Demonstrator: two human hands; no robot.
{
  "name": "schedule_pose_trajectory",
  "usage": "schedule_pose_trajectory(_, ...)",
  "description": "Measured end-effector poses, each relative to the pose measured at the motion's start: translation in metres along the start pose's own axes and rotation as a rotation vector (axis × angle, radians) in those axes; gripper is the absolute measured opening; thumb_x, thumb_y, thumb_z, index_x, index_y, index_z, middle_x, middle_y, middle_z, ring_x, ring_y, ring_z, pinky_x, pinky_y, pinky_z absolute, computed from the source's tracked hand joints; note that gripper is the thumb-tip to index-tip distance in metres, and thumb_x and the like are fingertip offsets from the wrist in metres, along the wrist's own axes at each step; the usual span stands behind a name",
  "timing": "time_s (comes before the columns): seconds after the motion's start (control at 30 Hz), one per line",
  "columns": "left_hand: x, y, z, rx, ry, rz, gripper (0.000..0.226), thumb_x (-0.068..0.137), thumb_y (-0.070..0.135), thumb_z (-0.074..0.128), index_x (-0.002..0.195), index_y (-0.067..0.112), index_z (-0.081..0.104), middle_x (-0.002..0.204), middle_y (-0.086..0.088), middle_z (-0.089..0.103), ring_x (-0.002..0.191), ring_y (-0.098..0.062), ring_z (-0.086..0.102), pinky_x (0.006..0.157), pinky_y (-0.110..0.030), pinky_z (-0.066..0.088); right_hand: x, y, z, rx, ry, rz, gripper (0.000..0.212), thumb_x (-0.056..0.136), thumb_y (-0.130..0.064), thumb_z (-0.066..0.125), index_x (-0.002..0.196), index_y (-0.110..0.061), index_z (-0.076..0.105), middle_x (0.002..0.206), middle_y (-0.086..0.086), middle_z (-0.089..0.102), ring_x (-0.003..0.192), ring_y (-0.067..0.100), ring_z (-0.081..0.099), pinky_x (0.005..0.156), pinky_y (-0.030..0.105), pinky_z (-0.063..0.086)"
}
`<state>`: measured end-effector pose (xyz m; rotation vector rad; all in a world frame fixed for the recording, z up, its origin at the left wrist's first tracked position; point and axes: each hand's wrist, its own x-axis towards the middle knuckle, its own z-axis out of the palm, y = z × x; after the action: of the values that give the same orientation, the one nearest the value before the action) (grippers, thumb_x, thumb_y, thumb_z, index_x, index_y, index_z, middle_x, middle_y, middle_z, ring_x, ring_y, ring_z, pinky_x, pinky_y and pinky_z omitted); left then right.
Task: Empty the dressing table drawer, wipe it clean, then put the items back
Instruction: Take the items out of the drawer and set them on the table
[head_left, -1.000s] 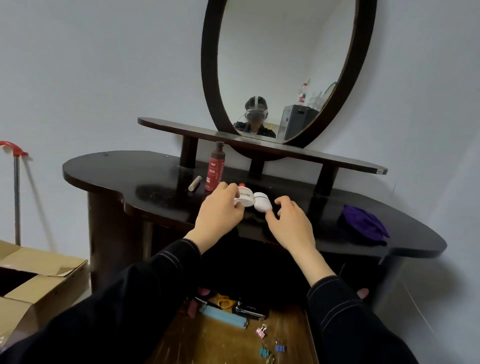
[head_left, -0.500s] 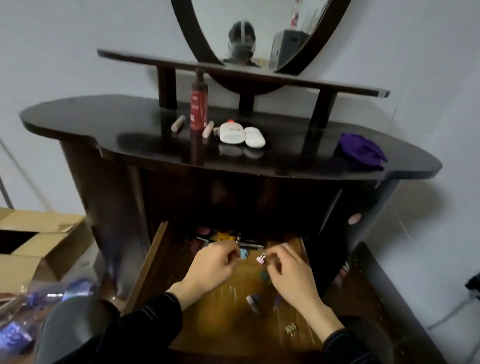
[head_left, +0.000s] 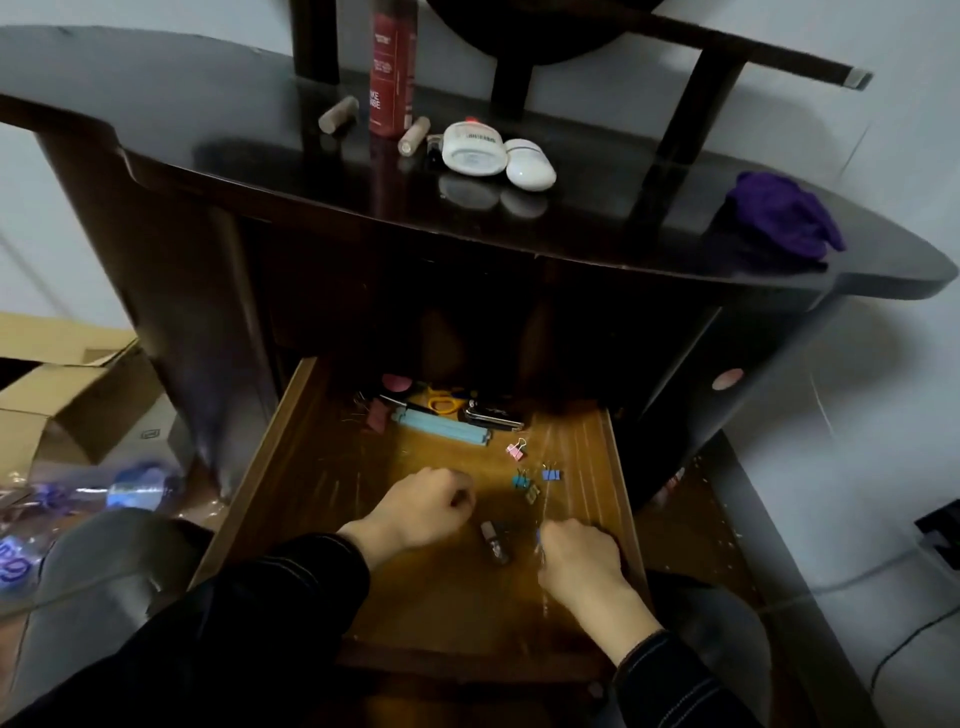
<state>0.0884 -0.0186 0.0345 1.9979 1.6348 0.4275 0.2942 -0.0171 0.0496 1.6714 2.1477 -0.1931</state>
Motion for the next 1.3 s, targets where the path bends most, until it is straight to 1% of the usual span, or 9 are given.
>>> schedule_pose_trajectory(0.13, -0.003, 0.000, 0.000, -0.034, -0.043, -0.024, 0.018, 0.093, 0.017, 0.051, 0.092, 0.020, 0.069, 0.083, 0.009, 0.066, 0.078, -0.012, 0.064, 0.068, -0.029, 0.052, -0.001, -0.003, 0.003, -0.133, -0.141, -0.003, 0.032, 0.096, -0.011, 0.064, 0.128, -0.014, 0.058, 0.126, 0.008, 0.064, 0.112, 0.028, 0.064, 0.092, 0.037, 0.054)
schedule_pose_trajectory(0.3, -0.004, 0.000, 0.001, -0.115, -0.108, -0.057, 0.018, 0.095, 0.015, 0.053, 0.095, 0.016, 0.071, 0.080, 0.009, 0.065, 0.080, -0.013, 0.066, 0.072, -0.031, 0.055, -0.001, -0.001, 0.000, -0.090, -0.121, -0.035, 0.031, 0.098, -0.002, 0.056, 0.127, -0.013, 0.057, 0.127, 0.011, 0.063, 0.114, 0.030, 0.063, 0.094, 0.039, 0.054)
schedule_pose_trajectory(0.47, -0.001, 0.004, 0.003, -0.405, -0.189, -0.196, 0.017, 0.100, 0.011, 0.050, 0.098, 0.009, 0.067, 0.077, -0.003, 0.068, 0.056, -0.012, 0.062, 0.048, -0.021, 0.049, 0.004, 0.006, 0.003, 0.402, 0.037, 0.001, 0.008, 0.095, -0.012, 0.065, 0.098, -0.019, 0.061, 0.090, 0.000, 0.070, 0.078, 0.016, 0.071, 0.071, 0.029, 0.060)
schedule_pose_trajectory(0.57, 0.002, 0.008, 0.002, -0.656, -0.188, -0.335, 0.021, 0.102, 0.012, 0.049, 0.103, 0.000, 0.065, 0.085, -0.015, 0.068, 0.069, -0.025, 0.067, 0.055, -0.030, 0.057, 0.013, 0.000, -0.009, 0.855, -0.015, -0.071, 0.008, 0.091, -0.008, 0.068, 0.091, -0.016, 0.066, 0.077, 0.002, 0.072, 0.061, 0.010, 0.070, 0.060, 0.022, 0.059)
schedule_pose_trajectory(0.63, 0.003, 0.009, 0.002, -0.718, -0.177, -0.404, 0.023, 0.102, 0.013, 0.049, 0.107, -0.002, 0.065, 0.091, -0.018, 0.068, 0.076, -0.029, 0.068, 0.061, -0.035, 0.060, 0.021, -0.009, -0.016, 0.957, -0.016, -0.101, 0.010, 0.088, -0.004, 0.068, 0.089, -0.013, 0.067, 0.074, 0.005, 0.072, 0.059, 0.011, 0.070, 0.062, 0.026, 0.061)
schedule_pose_trajectory(0.8, 0.003, 0.004, 0.005, -0.586, -0.124, -0.465, 0.020, 0.101, 0.012, 0.047, 0.103, 0.003, 0.064, 0.088, -0.016, 0.069, 0.072, -0.026, 0.068, 0.060, -0.033, 0.057, 0.039, -0.021, -0.001, 0.616, 0.093, -0.121, 0.013, 0.092, -0.022, 0.070, 0.102, -0.022, 0.062, 0.084, -0.005, 0.068, 0.072, 0.011, 0.067, 0.065, 0.030, 0.058)
schedule_pose_trajectory(0.93, 0.004, 0.000, 0.003, -0.511, -0.063, -0.492, 0.024, 0.097, 0.008, 0.046, 0.102, -0.001, 0.067, 0.097, -0.023, 0.072, 0.081, -0.036, 0.072, 0.067, -0.042, 0.060, 0.047, -0.018, 0.008, 0.428, 0.096, -0.181, 0.046, 0.094, -0.042, 0.066, 0.134, -0.025, 0.052, 0.100, -0.009, 0.061, 0.080, 0.007, 0.058, 0.059, 0.022, 0.040)
schedule_pose_trajectory(1.1, 0.002, -0.001, 0.010, -0.343, -0.138, -0.430, 0.021, 0.088, 0.000, 0.049, 0.091, 0.010, 0.067, 0.087, -0.011, 0.069, 0.073, -0.025, 0.068, 0.056, -0.030, 0.056, 0.048, -0.023, 0.012, 0.255, 0.191, -0.230, 0.025, 0.095, -0.039, 0.062, 0.116, -0.025, 0.058, 0.095, -0.008, 0.063, 0.079, 0.012, 0.062, 0.070, 0.034, 0.057)
schedule_pose_trajectory(1.3, 0.003, -0.006, 0.005, -0.311, -0.078, -0.494, 0.028, 0.084, -0.003, 0.043, 0.100, 0.007, 0.065, 0.080, -0.012, 0.067, 0.059, -0.025, 0.066, 0.048, -0.029, 0.054, 0.053, -0.044, 0.015, 0.222, 0.264, -0.384, 0.034, 0.091, -0.037, 0.070, 0.120, -0.022, 0.059, 0.109, -0.002, 0.067, 0.096, 0.021, 0.068, 0.079, 0.037, 0.057)
